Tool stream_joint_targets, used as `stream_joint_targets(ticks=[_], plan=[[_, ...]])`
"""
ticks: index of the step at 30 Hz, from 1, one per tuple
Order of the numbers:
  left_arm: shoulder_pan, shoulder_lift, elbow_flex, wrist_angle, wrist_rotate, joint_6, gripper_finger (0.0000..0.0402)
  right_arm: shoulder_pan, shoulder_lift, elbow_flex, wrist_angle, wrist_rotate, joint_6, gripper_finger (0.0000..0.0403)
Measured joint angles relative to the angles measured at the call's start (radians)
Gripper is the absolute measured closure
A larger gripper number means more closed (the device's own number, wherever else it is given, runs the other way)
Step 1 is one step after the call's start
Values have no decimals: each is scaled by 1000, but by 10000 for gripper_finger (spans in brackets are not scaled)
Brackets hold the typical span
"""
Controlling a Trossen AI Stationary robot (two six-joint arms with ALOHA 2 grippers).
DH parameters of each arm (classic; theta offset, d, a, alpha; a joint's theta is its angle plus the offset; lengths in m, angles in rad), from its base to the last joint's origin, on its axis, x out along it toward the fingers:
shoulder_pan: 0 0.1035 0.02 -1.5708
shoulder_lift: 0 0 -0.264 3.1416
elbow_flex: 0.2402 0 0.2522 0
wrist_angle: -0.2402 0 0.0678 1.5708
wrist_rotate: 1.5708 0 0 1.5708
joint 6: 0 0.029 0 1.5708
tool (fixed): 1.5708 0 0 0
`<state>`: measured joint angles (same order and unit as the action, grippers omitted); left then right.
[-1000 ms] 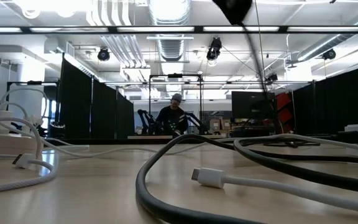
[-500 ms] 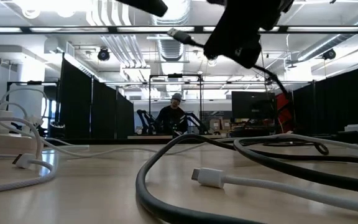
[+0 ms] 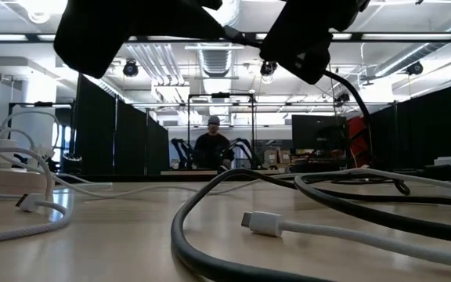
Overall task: Insert USB
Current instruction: Insert the black charger cable into the white charger adapter connected to the left white outlet extension
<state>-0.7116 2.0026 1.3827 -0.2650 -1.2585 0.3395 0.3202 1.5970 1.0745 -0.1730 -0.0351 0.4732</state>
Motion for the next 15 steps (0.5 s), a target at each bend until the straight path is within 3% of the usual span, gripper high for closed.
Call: stream_joint_targets(ticks=[5,10,15], plan=[[7,0,0,-1,51,95,223,0,0,0,18,0,-2,403],[15,-1,0,-7,-31,205,212,0,0,0,33,-17,-4,403],[28,3,0,-7,-33,304,200,0,0,0,35,-18,-13,403]])
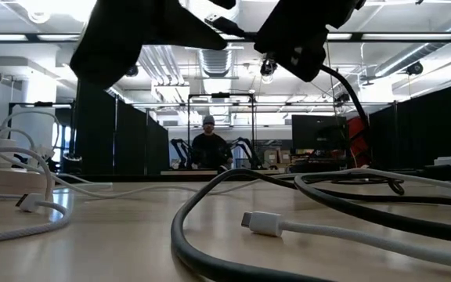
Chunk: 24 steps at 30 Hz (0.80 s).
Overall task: Insert USB
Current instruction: Insert the black charger cable into the white charger adapter connected to the left white outlet extension
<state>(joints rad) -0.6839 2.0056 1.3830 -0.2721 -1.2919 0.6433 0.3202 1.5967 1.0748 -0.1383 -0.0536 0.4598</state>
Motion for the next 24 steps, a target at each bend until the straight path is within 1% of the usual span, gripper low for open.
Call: stream_joint_targets(ticks=[4,8,12,20,24], plan=[[7,2,0,2,-8,2,196,0,0,0,10,-1,-6,403],[10,3,0,9,-52,2,207,2,0,0,13,-1,-8,403],[11,3,0,39,-53,-8,238,2,0,0,15,-1,-13,403],[6,4,0,63,-50,2,324,2,-2,1,20,-1,-15,403],[5,4,0,63,-49,2,337,2,-2,1,21,-2,-15,403]])
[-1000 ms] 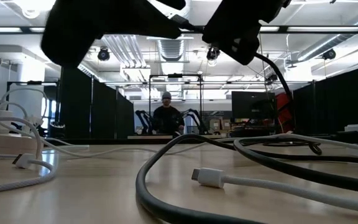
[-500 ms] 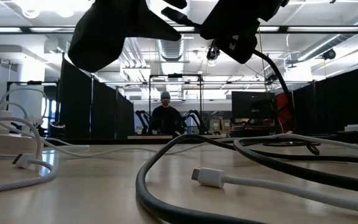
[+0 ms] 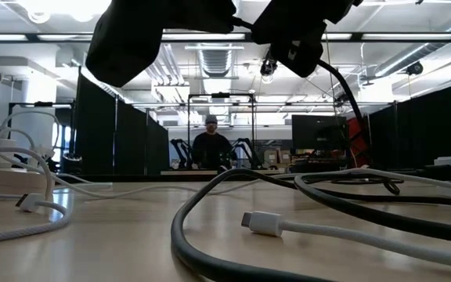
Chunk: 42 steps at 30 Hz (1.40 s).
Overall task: Insert USB
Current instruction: Insert the black charger cable into the white charger adapter connected to the left white outlet extension
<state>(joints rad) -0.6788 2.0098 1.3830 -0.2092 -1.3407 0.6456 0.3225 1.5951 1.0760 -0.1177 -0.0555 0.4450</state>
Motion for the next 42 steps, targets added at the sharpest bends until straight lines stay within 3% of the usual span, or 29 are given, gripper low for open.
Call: stream_joint_targets(ticks=[5,8,10,18,21,25,33,37,40,42], plan=[[2,0,0,0,0,-17,347,0,0,0,0,-1,0,403],[3,0,0,0,-1,-70,374,0,0,0,1,-1,0,403],[3,0,2,-1,-1,-121,392,0,-1,1,2,-2,0,403],[7,-3,9,2,1,-406,394,0,-2,2,7,-34,-10,403],[6,-37,10,-24,18,-608,394,-2,-2,2,31,-78,-30,392],[0,-118,17,-154,-11,-832,395,3,-4,-3,11,-125,-53,345],[-59,-280,11,-677,72,-1478,395,18,-86,-2,23,-128,-117,248],[-104,-314,-12,-811,102,-1790,395,71,-144,-1,44,0,-223,235],[-129,-330,-26,-821,104,-1936,395,139,-148,-1,114,124,-320,238],[-142,-329,-38,-821,119,-2009,395,184,-133,-1,198,142,-379,243]])
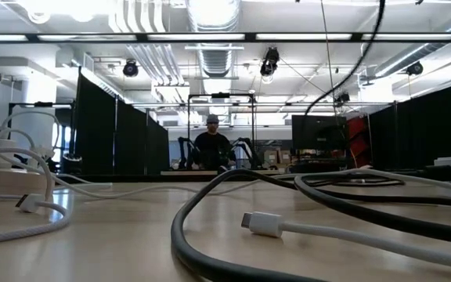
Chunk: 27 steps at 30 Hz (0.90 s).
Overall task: Insert USB
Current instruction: Insert the black charger cable into the white charger adapter connected to the left white outlet extension
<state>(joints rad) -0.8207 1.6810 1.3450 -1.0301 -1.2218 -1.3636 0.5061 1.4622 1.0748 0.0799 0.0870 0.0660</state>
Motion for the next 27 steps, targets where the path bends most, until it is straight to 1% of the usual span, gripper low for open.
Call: stream_joint_targets(ticks=[2,6,8,11,14,17,20,23,25,27], plan=[[-11,0,-9,6,3,-54,395,38,27,0,91,1,-23,250],[-20,1,-29,64,2,-94,395,67,129,-1,226,38,46,266],[-19,1,-32,117,0,-77,395,65,196,-1,307,68,57,275],[-20,1,-33,202,2,-13,395,50,274,-3,417,155,72,289],[-24,1,-33,262,28,58,395,36,264,-4,407,251,36,304],[-25,1,-37,265,66,62,395,36,153,0,280,308,-59,316],[-25,1,-48,263,72,54,395,33,1,42,-13,358,-121,328],[-24,1,-52,263,76,46,395,17,-115,84,-334,473,-88,332],[-19,6,-52,265,76,39,395,5,-179,93,-501,498,-44,323],[-16,9,-52,265,78,33,395,-7,-238,93,-616,493,14,302]])
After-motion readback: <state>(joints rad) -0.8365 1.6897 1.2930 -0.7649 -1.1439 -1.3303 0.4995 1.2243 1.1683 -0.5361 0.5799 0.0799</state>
